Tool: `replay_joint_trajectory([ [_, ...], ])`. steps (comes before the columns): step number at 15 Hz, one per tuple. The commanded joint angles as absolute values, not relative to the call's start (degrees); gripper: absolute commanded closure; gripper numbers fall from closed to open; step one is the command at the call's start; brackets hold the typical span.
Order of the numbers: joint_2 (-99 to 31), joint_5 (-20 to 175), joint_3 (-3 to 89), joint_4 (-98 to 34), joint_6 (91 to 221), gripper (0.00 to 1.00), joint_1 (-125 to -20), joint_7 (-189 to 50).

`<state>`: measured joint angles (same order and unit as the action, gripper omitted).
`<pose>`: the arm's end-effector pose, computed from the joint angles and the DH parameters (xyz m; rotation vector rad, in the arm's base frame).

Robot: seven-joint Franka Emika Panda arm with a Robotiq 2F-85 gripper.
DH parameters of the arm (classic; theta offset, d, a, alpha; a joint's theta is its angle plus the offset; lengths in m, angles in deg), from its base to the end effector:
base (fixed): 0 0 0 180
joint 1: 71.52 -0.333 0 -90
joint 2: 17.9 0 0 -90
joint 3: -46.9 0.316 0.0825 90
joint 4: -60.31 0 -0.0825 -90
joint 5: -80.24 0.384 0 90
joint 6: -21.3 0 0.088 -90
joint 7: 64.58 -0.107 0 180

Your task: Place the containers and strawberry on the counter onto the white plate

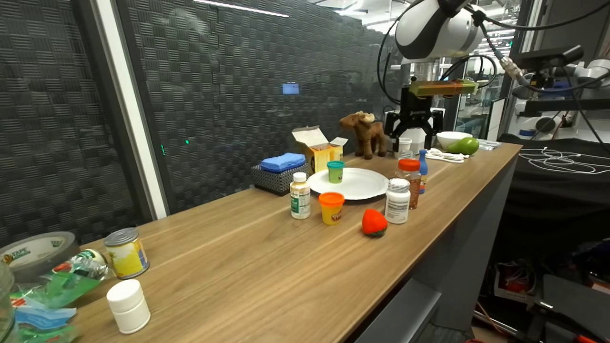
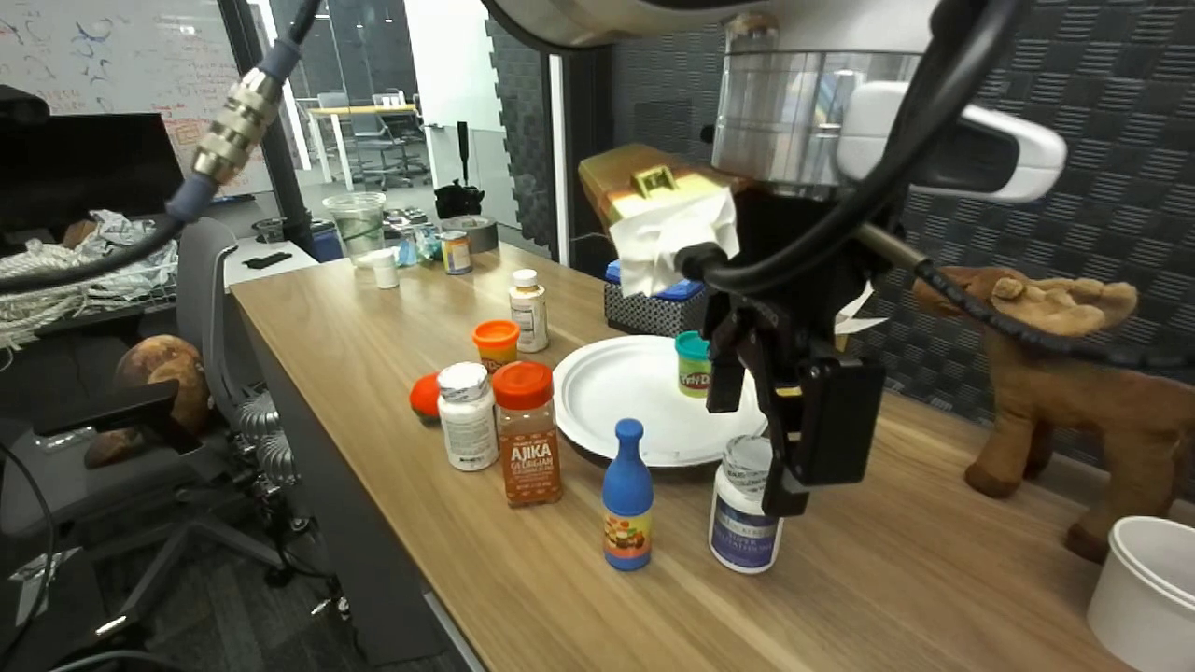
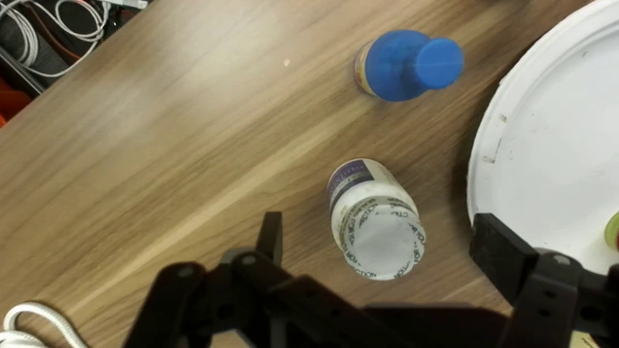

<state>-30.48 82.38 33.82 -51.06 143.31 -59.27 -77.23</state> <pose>0.5434 -0.2498 0.3707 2.9482 -1.0404 -0.0463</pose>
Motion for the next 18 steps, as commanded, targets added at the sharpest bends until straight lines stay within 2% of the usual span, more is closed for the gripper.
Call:
replay_joint_trajectory([
  [1,-32.06,85.15,34.04,-48.61,143.04,0.25,-58.73,-77.41],
  [8,-32.93,84.21,33.67,-47.82,143.46,0.8,-58.83,-78.38],
  [18,-31.93,79.68,35.62,-40.99,144.19,0.81,-62.27,-78.5],
])
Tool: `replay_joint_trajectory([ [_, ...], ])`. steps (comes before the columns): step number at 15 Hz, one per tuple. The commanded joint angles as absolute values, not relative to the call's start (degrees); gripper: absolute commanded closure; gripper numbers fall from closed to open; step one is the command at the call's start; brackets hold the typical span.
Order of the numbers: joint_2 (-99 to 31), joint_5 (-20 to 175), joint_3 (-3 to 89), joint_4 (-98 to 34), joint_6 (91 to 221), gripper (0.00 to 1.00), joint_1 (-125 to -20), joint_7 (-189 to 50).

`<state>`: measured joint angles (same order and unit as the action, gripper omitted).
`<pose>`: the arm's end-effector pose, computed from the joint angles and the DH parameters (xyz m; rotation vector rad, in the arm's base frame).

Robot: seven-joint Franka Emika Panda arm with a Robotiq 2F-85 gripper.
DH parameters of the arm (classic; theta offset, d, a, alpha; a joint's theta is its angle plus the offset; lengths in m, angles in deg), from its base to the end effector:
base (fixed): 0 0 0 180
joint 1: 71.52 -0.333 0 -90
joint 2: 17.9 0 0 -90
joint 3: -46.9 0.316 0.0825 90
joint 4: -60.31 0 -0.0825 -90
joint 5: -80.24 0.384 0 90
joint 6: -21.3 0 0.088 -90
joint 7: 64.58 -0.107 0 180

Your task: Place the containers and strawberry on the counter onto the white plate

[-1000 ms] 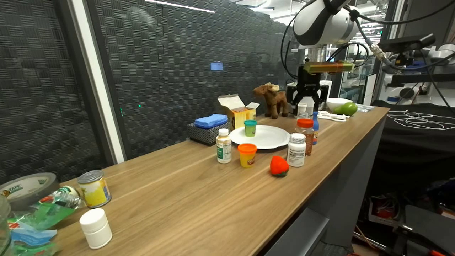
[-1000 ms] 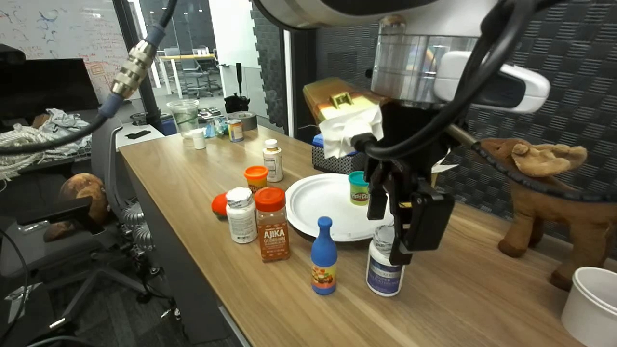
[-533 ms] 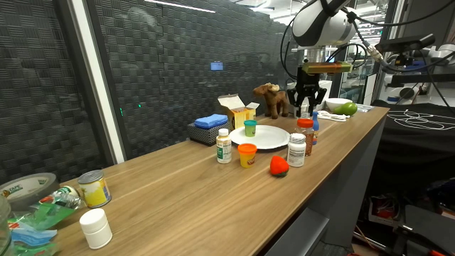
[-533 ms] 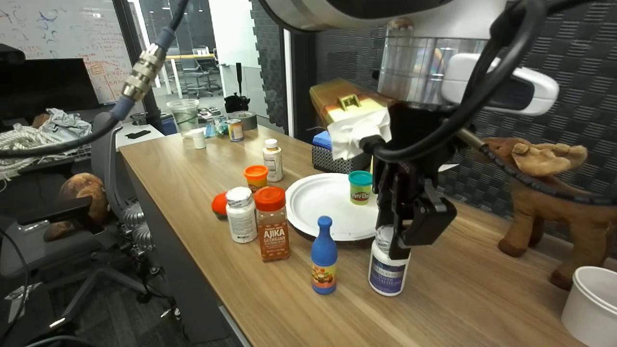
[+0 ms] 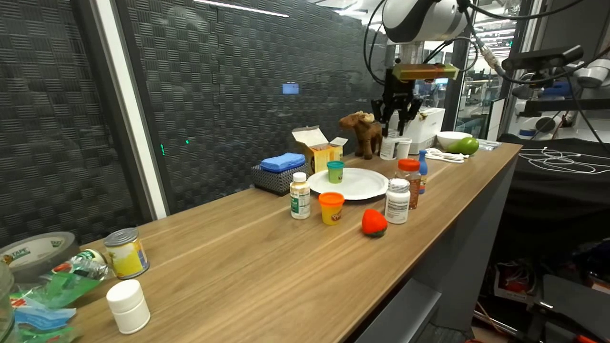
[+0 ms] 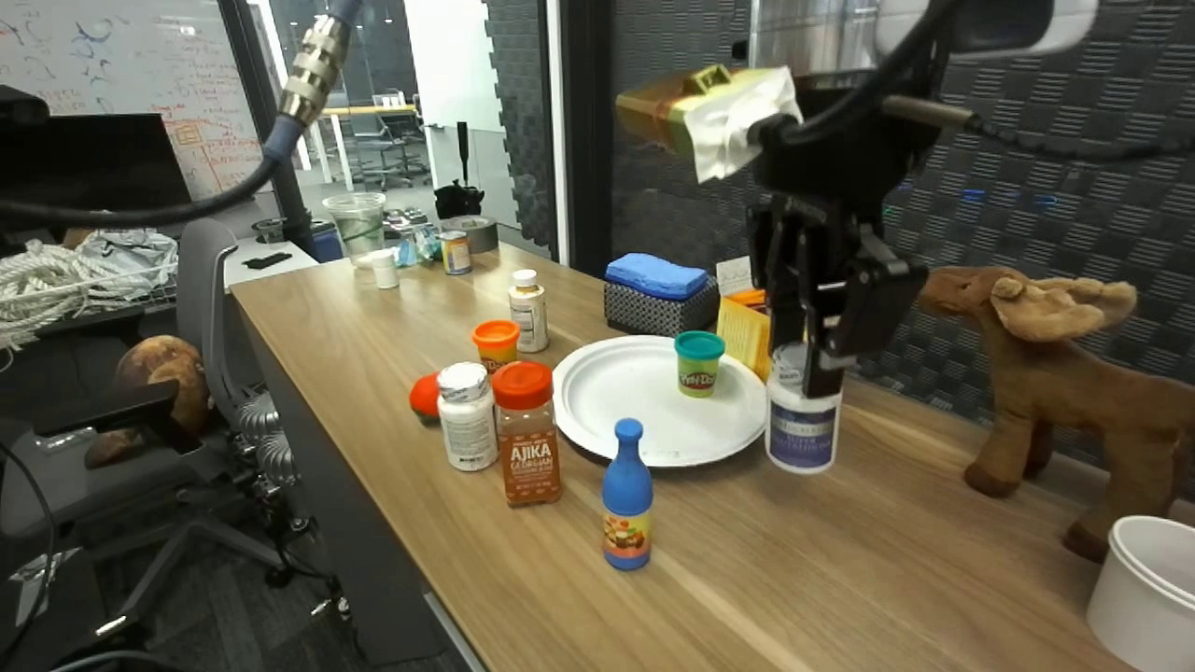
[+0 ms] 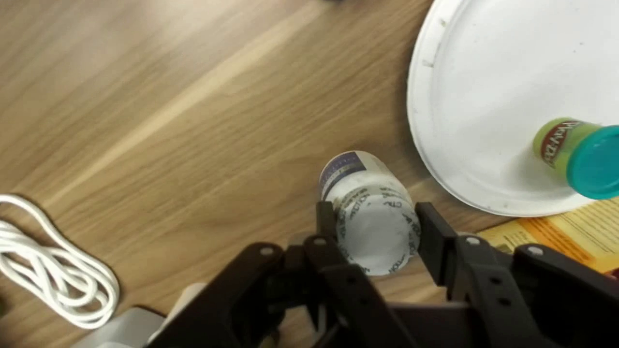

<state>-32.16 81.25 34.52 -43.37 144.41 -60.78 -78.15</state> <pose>0.5853 -0.2398 0.4166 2.9360 -0.9734 0.1435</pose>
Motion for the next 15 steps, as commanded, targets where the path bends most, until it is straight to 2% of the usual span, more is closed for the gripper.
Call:
replay_joint_trajectory([
  [1,-32.39,79.79,36.14,-40.32,143.97,0.81,-62.7,-78.25],
  [15,-40.25,82.2,39.42,-35.88,142.26,0.81,-64.09,-76.7],
])
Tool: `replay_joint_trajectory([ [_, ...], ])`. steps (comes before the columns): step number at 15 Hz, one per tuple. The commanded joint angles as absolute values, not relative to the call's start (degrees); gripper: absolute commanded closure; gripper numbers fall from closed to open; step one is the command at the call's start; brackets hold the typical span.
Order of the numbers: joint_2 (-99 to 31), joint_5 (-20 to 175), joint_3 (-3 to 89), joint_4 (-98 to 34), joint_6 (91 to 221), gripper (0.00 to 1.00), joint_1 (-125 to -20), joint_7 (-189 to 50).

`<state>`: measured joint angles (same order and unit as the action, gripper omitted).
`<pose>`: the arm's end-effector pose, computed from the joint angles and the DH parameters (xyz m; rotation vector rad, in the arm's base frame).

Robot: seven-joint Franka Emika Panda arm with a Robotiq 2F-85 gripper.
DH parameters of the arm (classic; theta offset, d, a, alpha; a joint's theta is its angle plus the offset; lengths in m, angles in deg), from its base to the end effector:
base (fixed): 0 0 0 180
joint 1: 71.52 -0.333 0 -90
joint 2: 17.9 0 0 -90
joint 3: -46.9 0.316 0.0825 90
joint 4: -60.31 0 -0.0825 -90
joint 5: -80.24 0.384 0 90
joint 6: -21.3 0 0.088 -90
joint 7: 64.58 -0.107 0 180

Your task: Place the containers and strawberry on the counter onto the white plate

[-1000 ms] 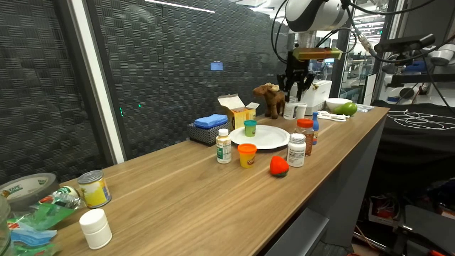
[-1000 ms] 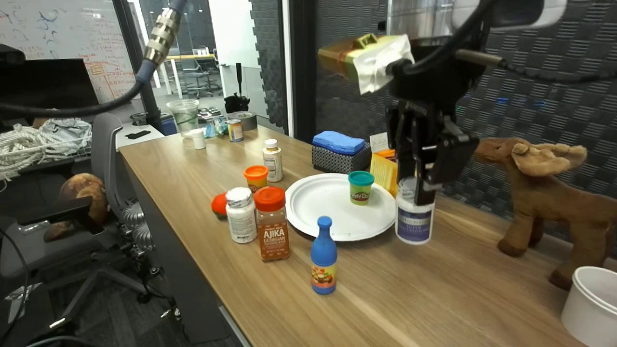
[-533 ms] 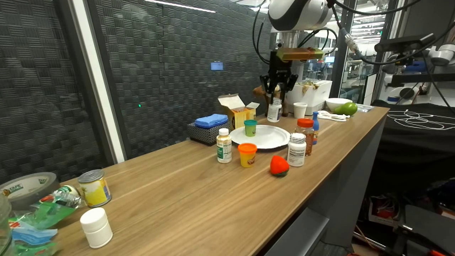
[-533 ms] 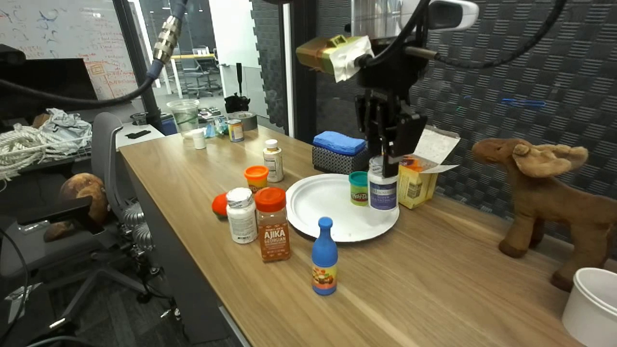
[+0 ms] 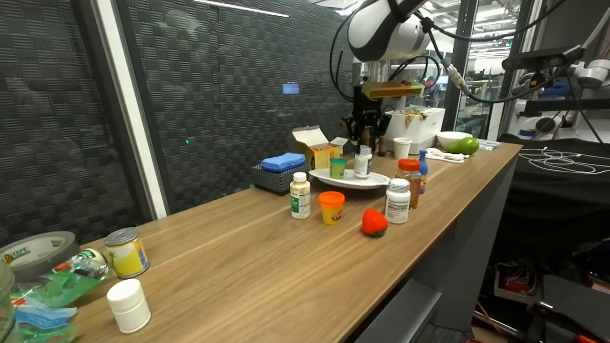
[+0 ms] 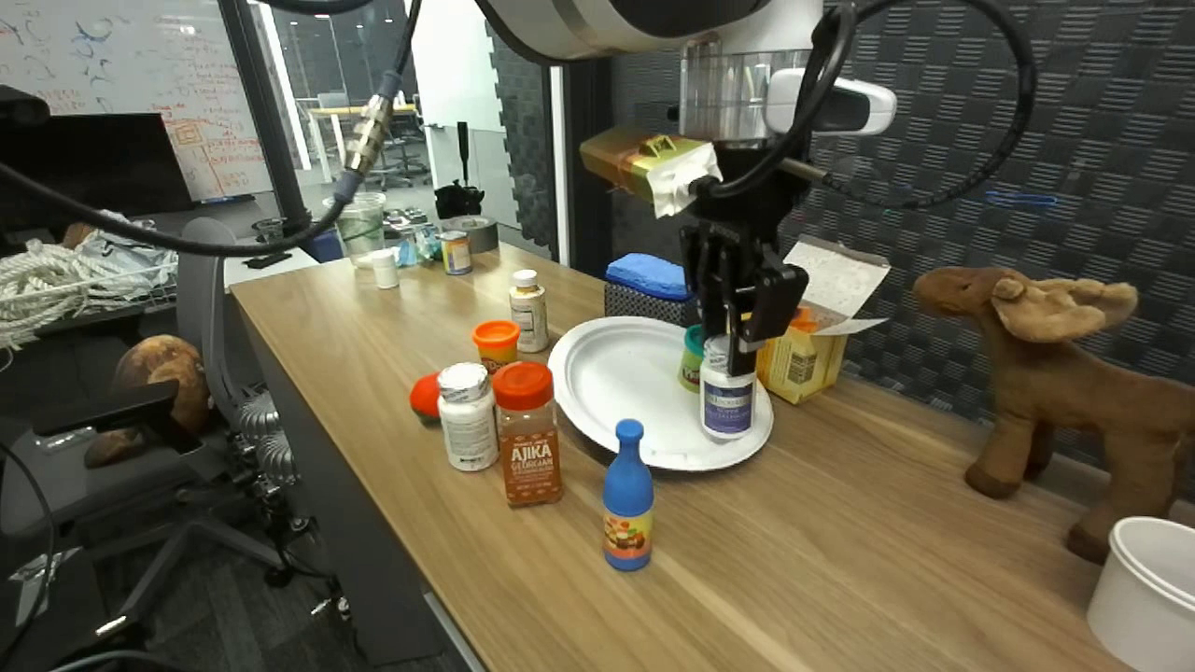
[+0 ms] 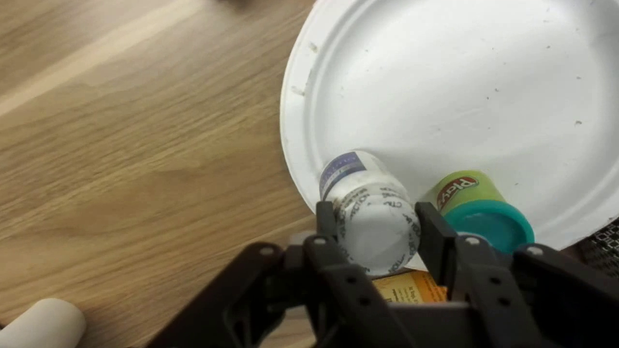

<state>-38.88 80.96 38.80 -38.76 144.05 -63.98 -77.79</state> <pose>0.6347 -0.1685 0.3770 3.0039 -0.7663 0.0774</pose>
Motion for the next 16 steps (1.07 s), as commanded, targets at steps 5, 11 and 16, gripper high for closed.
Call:
replay_joint_trajectory([
  [5,-40.78,82.96,40.66,-35.5,142.1,0.81,-64.45,-76.28],
  [11,-41.47,82.19,40.61,-35.17,143.14,0.81,-64.66,-76.34],
  [16,-41.72,80.69,40.16,-35.28,144.94,0.81,-64.86,-75.88],
])
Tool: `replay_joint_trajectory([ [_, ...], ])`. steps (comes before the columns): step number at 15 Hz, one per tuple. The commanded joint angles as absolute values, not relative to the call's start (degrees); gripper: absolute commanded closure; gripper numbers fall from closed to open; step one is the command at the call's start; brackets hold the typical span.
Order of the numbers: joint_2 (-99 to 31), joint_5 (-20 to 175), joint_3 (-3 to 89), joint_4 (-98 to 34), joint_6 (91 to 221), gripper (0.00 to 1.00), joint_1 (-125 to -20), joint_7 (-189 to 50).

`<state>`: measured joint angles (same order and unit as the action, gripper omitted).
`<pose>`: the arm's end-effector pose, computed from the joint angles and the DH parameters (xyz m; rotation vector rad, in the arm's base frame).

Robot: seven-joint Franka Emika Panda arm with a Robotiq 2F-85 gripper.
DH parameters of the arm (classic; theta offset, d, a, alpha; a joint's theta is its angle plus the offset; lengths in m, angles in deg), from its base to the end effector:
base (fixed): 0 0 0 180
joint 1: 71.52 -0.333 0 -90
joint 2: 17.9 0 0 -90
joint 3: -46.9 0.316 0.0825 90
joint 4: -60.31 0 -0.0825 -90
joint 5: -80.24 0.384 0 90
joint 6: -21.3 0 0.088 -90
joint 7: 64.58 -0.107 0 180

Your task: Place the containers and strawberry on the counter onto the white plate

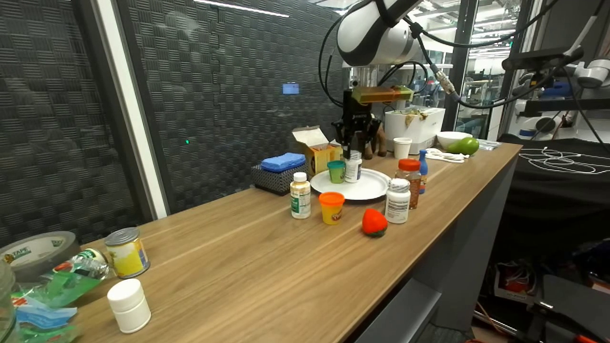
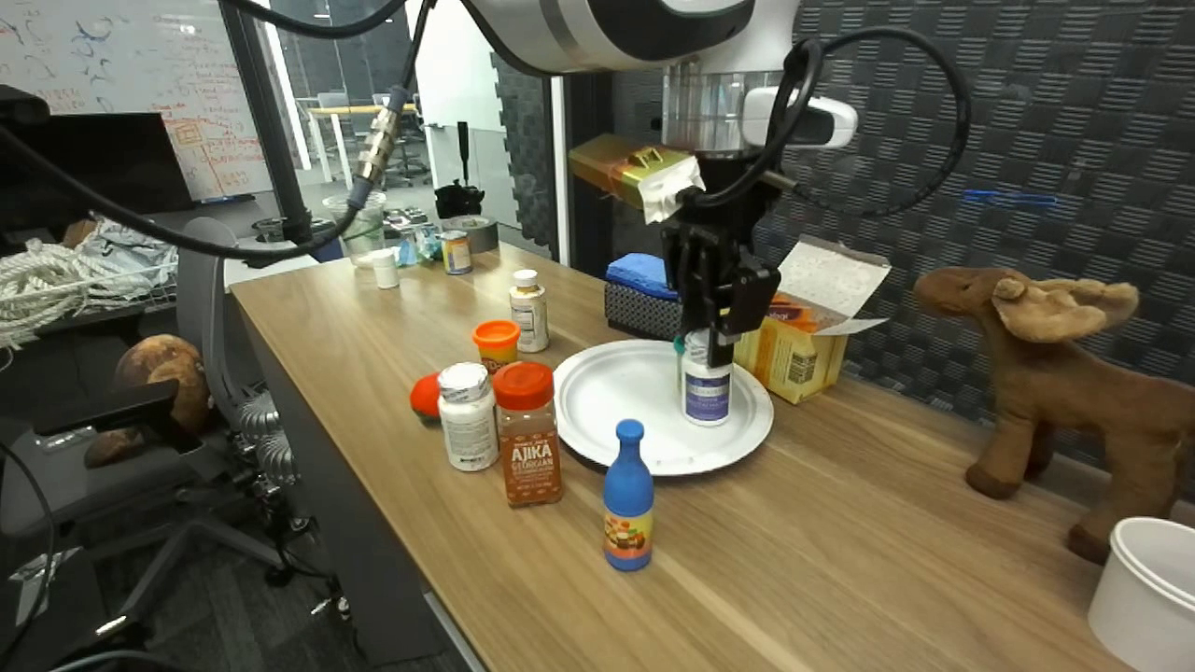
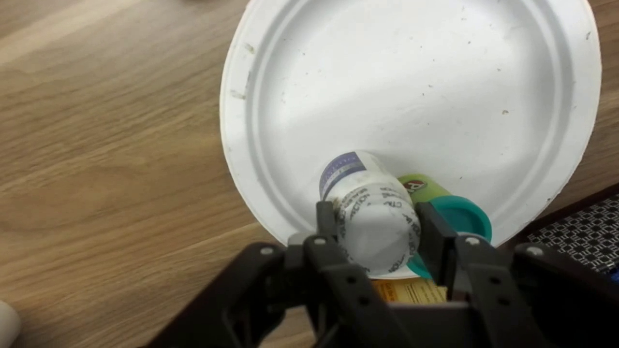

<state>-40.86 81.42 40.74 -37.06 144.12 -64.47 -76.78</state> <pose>0.6490 -0.1442 0.3673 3.0395 -0.6874 0.0711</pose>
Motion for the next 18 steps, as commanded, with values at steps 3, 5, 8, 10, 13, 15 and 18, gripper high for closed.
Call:
replay_joint_trajectory([
  [3,-41.92,80.58,40.1,-35.49,145.12,0.81,-64.73,-75.45],
  [5,-42.0,80.47,39.99,-35.4,144.52,0.31,-64.68,-75.24],
  [8,-41.76,80.05,39.77,-35.01,144.56,0.16,-64.94,-75.75],
  [10,-40.93,78.01,39.38,-34.82,145.26,0.01,-65.85,-76.93],
  [13,-39.16,75.9,39.82,-34.92,146.04,0.0,-66.98,-77.27],
  [15,-37.67,75.23,40.76,-35.98,145.95,0.0,-68.1,-75.95],
  [18,-35.6,76.89,43.21,-38.19,145.19,0.0,-69.63,-72.95],
])
